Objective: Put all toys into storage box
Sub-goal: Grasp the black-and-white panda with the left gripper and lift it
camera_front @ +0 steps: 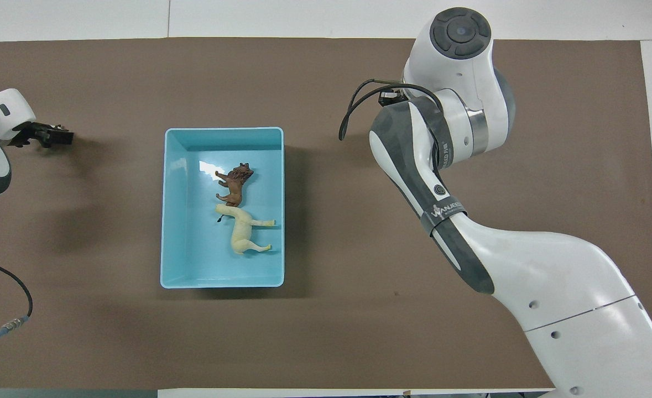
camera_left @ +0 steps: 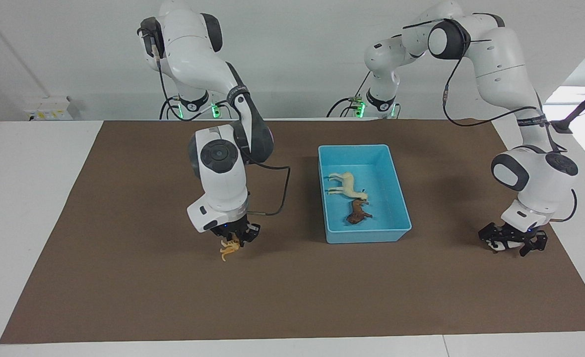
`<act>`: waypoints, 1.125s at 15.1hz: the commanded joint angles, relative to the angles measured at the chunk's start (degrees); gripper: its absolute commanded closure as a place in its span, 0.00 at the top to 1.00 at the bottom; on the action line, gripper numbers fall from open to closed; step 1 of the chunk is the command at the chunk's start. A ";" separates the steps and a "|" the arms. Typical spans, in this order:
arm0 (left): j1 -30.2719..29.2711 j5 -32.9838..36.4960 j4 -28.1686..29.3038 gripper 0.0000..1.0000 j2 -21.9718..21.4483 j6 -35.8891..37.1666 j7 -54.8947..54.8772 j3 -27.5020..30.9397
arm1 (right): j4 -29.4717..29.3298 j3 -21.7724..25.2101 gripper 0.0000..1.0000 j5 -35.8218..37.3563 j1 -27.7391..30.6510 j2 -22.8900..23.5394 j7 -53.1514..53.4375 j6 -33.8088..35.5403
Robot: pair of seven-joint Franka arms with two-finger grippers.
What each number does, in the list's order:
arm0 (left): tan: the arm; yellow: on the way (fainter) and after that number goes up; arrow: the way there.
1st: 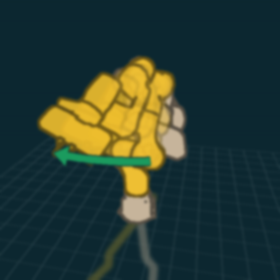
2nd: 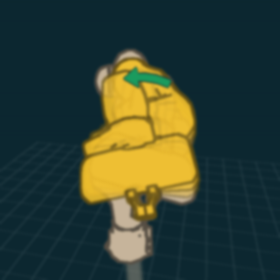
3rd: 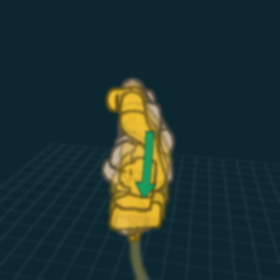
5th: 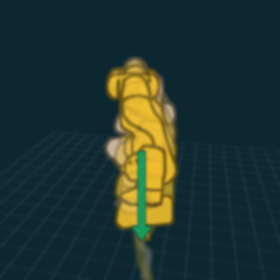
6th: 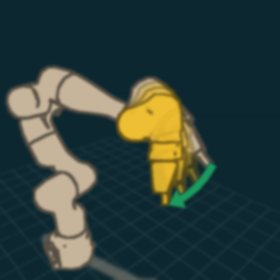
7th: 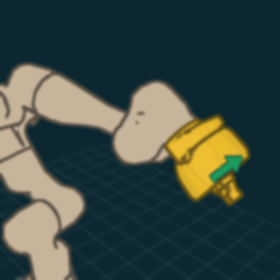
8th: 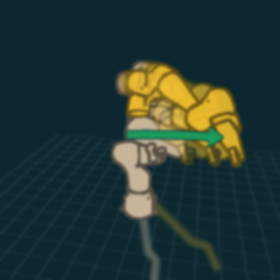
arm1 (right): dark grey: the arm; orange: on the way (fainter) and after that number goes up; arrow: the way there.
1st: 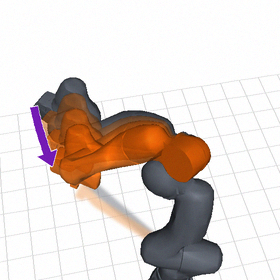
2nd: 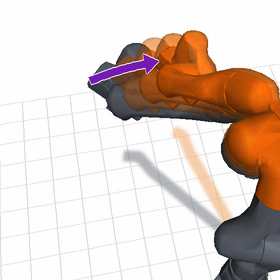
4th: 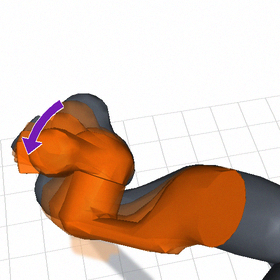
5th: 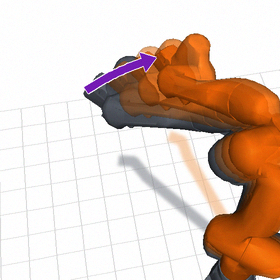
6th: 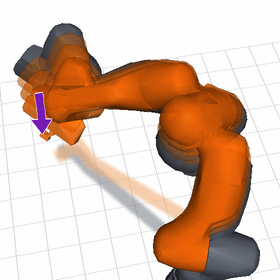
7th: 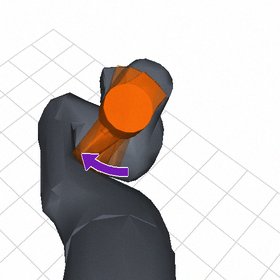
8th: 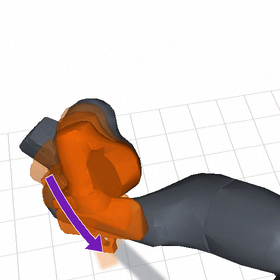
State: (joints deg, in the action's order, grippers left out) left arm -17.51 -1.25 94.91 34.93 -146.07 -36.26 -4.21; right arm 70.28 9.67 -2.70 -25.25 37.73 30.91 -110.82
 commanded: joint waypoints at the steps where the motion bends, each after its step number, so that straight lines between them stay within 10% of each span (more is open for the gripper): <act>1: -0.24 -0.51 3.88 0.55 -1.18 0.43 -0.92 0.61 | -1.11 -0.44 0.00 0.24 1.00 -0.55 -1.99 1.31; 5: 0.02 -0.60 2.73 0.00 -1.53 4.56 -0.66 2.02 | -1.11 -0.44 0.00 0.24 1.26 -0.82 -2.34 2.01; 14: 4.94 -0.25 -2.01 0.00 -3.90 14.58 12.95 3.51 | -1.11 -0.44 0.00 0.15 1.26 -1.26 -2.69 2.45; 17: 9.24 0.89 -11.73 0.00 -2.94 27.29 21.72 3.51 | -1.11 -0.53 0.00 0.15 1.26 -1.26 -2.69 2.45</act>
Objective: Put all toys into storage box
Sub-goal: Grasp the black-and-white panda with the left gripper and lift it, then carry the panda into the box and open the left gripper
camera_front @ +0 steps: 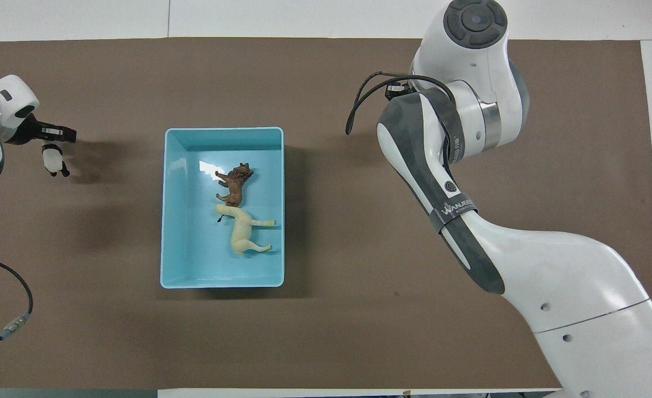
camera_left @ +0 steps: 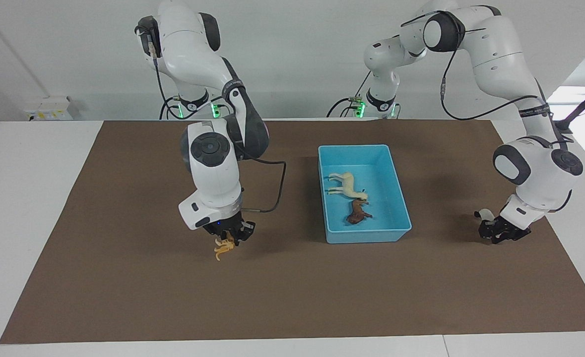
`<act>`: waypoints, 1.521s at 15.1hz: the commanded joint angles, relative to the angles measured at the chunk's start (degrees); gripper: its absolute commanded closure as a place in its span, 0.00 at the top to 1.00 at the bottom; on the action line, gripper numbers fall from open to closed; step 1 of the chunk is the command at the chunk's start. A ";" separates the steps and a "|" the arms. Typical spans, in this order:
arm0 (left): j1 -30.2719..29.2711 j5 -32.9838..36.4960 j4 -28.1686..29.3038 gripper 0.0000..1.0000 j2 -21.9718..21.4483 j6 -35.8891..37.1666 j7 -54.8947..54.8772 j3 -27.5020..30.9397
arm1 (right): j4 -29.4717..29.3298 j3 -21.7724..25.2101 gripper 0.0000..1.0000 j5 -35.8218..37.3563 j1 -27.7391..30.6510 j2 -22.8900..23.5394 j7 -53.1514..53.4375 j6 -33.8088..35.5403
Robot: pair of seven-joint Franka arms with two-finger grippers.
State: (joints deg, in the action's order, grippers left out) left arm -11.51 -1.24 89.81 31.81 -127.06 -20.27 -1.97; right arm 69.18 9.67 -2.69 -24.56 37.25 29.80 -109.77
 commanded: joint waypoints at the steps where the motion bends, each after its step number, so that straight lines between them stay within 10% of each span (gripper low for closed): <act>1: 4.47 1.50 -8.32 0.00 -0.25 11.63 9.59 1.27 | -0.01 -0.53 0.00 0.14 0.57 -0.77 -1.58 1.40; 10: 26.88 -0.16 2.89 0.00 -14.83 18.61 47.16 0.74 | -0.10 -0.62 0.00 0.05 0.83 -0.77 -1.58 1.14; 11: 27.16 -0.16 5.09 0.30 -16.15 18.52 46.55 0.74 | -0.10 -0.62 0.00 0.05 0.83 -0.77 -1.58 1.05; 12: 27.25 -0.16 6.68 0.94 -17.12 18.34 46.46 0.65 | -0.97 -0.62 0.00 0.05 0.83 -0.77 -1.58 1.22; 13: 27.25 -0.16 6.96 1.00 -17.65 18.52 46.28 0.65 | -1.59 -0.62 0.00 -0.03 0.83 -0.69 -1.58 1.48; 23: 15.49 0.10 2.93 1.00 -27.76 30.01 28.82 1.18 | -9.85 -6.58 0.00 -8.20 -3.01 -3.59 6.13 9.85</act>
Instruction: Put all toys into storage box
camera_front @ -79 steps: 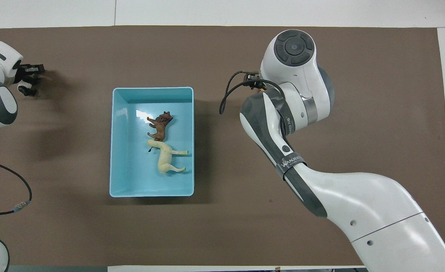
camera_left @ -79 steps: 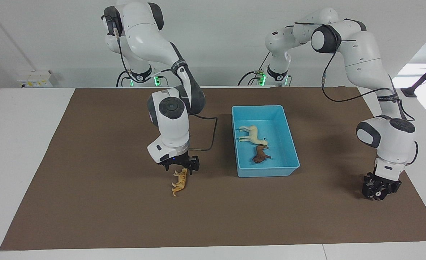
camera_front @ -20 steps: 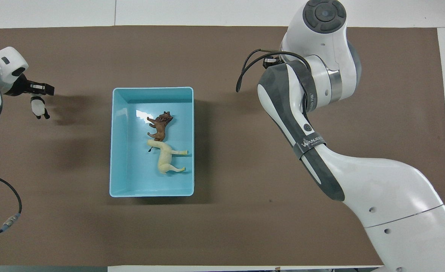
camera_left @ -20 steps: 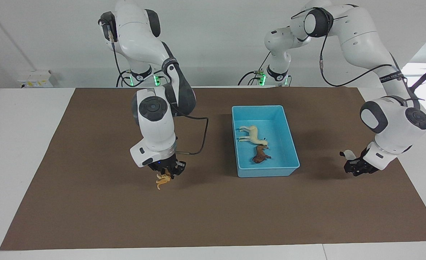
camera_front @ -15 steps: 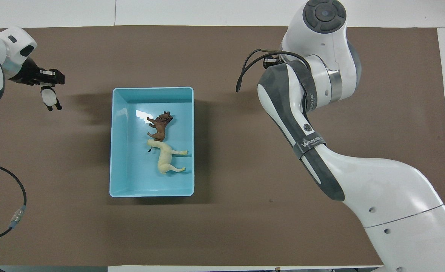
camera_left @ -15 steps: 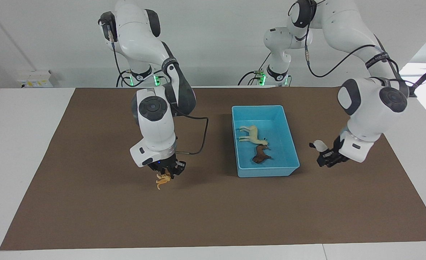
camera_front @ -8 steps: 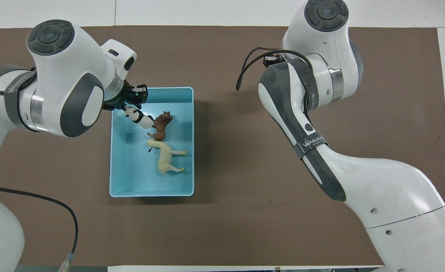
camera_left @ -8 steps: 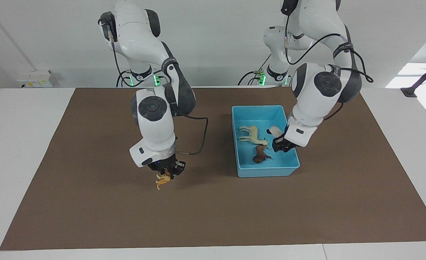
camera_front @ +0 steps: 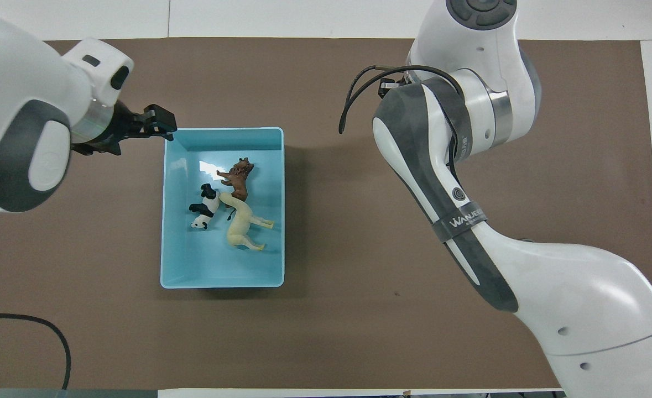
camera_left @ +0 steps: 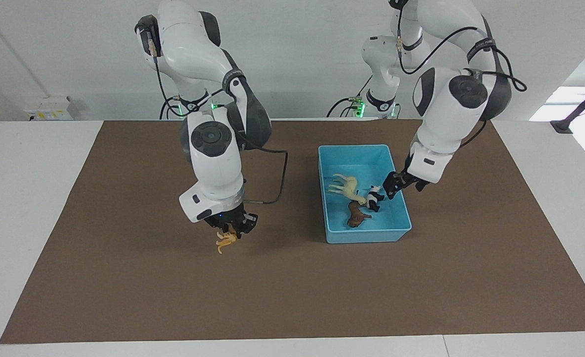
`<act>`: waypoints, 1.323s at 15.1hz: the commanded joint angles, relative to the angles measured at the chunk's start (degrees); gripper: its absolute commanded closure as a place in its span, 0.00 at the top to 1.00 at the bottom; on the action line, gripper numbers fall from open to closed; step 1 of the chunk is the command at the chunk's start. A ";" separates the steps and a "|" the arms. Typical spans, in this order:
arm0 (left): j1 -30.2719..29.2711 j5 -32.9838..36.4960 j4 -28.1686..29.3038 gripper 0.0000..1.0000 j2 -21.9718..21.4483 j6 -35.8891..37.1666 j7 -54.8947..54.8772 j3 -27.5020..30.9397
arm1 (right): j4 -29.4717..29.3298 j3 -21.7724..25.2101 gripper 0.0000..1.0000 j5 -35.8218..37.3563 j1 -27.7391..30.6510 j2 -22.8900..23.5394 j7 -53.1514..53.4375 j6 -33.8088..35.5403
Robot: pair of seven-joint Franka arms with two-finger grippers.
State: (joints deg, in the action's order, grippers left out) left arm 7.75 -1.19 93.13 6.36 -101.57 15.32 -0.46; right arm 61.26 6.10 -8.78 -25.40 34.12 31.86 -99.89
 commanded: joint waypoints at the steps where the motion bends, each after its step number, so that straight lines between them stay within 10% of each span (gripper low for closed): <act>1: -4.66 0.14 -1.19 1.00 -2.92 7.94 -10.71 -0.15 | -1.93 -3.63 0.00 -2.38 -4.99 -0.72 5.66 -4.04; 5: -5.73 0.75 1.79 1.00 -6.70 12.27 -17.51 -0.24 | -0.53 -3.55 0.00 -5.28 -15.27 -0.02 11.02 -18.64; 8: -5.64 0.84 1.62 1.00 -6.97 13.94 -18.21 -0.24 | 10.85 -3.55 0.00 -5.28 -20.12 0.33 14.55 -37.07; 11: -4.94 3.30 -0.48 1.00 -6.27 13.94 -20.94 -0.33 | 15.91 -3.55 0.00 -5.29 -22.59 0.33 15.25 -41.09; 12: -4.94 3.30 -0.32 1.00 -6.53 14.03 -20.94 -0.50 | 16.61 -3.55 0.99 -5.29 -22.68 0.25 16.47 -41.00; 20: -5.29 3.30 1.71 1.00 -7.50 13.33 -20.85 -0.42 | 12.66 -1.71 1.00 -2.49 -21.54 -2.46 22.20 -32.84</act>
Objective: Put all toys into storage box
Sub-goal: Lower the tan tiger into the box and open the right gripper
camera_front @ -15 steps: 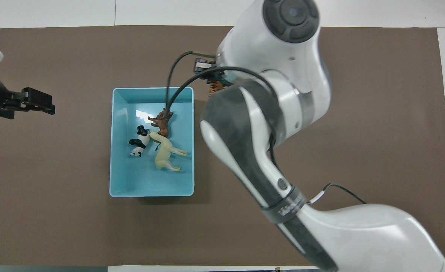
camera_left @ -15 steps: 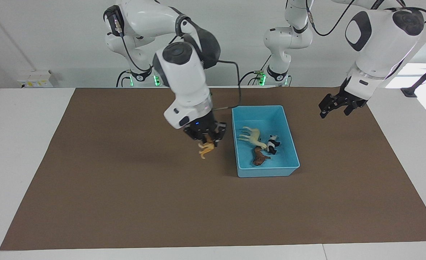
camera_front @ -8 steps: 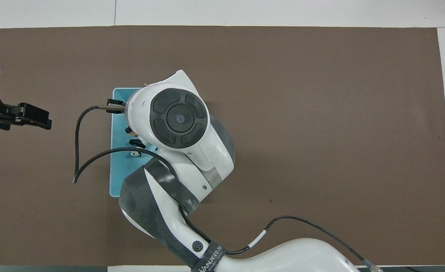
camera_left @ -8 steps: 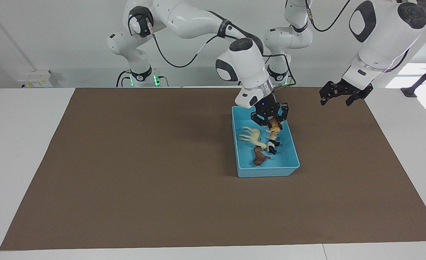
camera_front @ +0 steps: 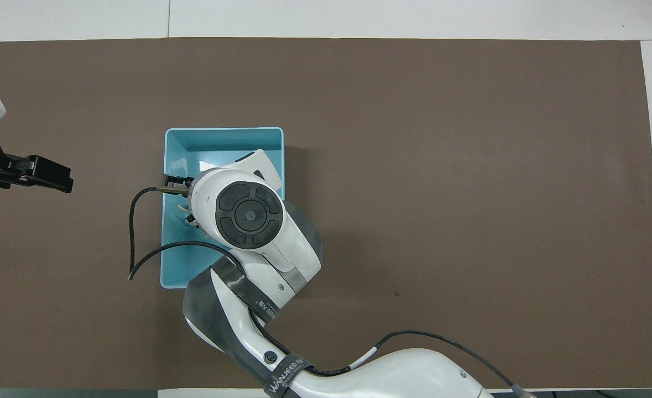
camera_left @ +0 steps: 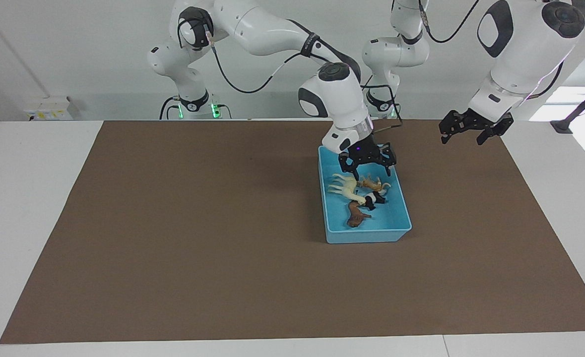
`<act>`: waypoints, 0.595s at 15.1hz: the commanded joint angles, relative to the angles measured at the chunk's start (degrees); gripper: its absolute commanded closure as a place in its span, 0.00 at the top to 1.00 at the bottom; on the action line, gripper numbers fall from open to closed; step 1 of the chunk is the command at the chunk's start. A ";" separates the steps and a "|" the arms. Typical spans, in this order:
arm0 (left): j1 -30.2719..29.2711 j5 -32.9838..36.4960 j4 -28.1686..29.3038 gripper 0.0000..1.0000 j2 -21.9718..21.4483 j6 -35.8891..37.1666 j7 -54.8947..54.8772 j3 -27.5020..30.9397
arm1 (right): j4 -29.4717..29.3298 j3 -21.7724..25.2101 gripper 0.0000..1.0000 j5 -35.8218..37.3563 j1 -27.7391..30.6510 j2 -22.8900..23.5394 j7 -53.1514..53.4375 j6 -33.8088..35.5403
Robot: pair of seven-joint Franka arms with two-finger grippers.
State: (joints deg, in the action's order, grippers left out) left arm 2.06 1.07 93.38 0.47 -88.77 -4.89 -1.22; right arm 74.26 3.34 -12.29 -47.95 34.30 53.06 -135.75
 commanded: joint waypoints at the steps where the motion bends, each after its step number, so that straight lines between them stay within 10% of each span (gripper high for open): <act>1: 0.84 1.04 1.54 1.00 -1.52 0.10 -0.73 0.34 | 0.35 2.79 1.00 2.09 1.19 -5.44 0.82 4.86; 9: 3.22 0.96 -3.29 1.00 0.59 1.32 -2.49 0.52 | 2.28 5.80 1.00 2.80 24.71 -14.35 -30.71 25.71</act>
State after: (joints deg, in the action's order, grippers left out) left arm 4.13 1.11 92.58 0.51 -89.80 -6.57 -1.41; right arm 74.10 10.21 -9.82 -28.37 20.61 27.99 -109.96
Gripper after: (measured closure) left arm 0.000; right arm 0.000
